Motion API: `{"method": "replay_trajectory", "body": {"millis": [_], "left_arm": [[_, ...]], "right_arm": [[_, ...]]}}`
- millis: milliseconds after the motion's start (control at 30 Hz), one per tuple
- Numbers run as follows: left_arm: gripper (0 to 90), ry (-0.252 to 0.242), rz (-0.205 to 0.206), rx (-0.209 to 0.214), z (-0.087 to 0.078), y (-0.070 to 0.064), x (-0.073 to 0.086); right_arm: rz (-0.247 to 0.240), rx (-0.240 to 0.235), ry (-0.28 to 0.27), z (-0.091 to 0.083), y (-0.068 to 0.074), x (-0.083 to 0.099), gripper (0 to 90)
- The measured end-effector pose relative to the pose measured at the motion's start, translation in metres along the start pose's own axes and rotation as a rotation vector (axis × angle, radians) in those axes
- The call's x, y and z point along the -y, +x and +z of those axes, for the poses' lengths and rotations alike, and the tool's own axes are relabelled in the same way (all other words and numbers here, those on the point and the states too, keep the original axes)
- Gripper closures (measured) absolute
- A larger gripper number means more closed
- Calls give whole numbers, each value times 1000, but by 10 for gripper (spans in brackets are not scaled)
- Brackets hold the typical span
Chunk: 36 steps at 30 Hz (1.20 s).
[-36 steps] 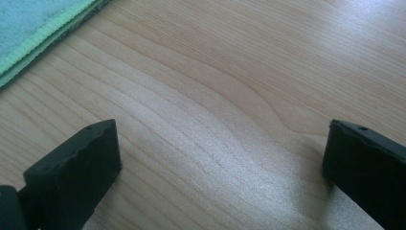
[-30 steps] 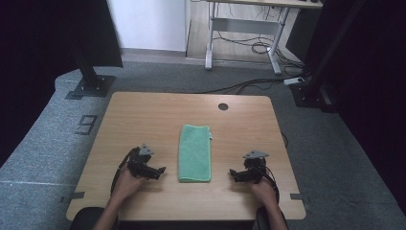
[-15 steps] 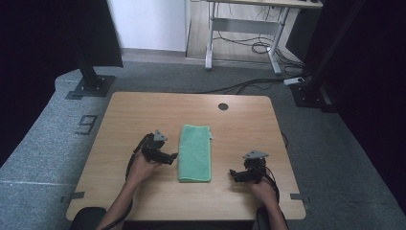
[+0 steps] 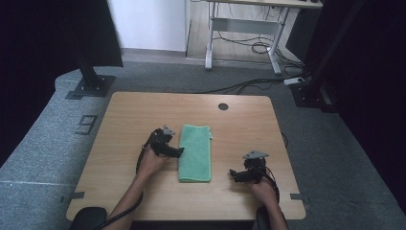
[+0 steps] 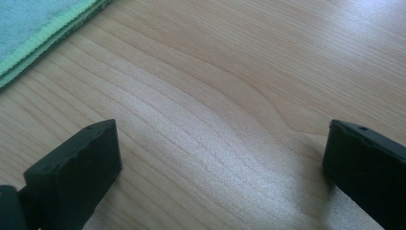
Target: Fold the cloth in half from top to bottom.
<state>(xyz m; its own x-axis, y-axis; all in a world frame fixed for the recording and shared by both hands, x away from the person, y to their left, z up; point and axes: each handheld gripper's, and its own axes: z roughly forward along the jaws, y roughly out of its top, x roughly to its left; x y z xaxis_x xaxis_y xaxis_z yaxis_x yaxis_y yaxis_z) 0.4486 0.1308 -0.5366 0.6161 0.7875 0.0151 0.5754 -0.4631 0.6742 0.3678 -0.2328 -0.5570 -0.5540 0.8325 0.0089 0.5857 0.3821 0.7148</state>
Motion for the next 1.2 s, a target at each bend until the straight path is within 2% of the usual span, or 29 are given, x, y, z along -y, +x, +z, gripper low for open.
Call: {"method": "replay_trajectory", "body": {"millis": [133, 333, 467, 533, 700, 767, 833, 933, 1000, 1200], "left_arm": [[0, 26, 10, -21, 7, -2, 3], [2, 12, 8, -23, 8, -4, 6], [4, 9, -32, 2, 8, -1, 9], [4, -3, -6, -8, 8, -2, 9], [13, -5, 1, 12, 1, -5, 10], [12, -17, -1, 32, -5, -9, 12], [13, -11, 2, 36, -6, -10, 14], [9, 5, 11, 17, -2, -11, 18], [6, 5, -23, 35, -1, -8, 19], [12, 4, -11, 34, -1, -9, 20]], "right_arm": [[-5, -3, 0, 0, 0, 0, 0], [-14, -13, 9, 1, -1, -2, 0], [-15, -17, 37, 2, 0, -7, 0], [-22, -26, 49, 3, 0, -11, 42], [-26, -37, 57, 5, -1, -16, 70], [-28, -51, 47, 6, -3, -21, 76], [-28, -53, 46, 6, -3, -22, 79], [-34, -60, 43, 11, -7, -30, 85], [-34, -67, 37, 14, -9, -35, 92], [-36, -95, 4, 20, -12, -54, 118]]}}
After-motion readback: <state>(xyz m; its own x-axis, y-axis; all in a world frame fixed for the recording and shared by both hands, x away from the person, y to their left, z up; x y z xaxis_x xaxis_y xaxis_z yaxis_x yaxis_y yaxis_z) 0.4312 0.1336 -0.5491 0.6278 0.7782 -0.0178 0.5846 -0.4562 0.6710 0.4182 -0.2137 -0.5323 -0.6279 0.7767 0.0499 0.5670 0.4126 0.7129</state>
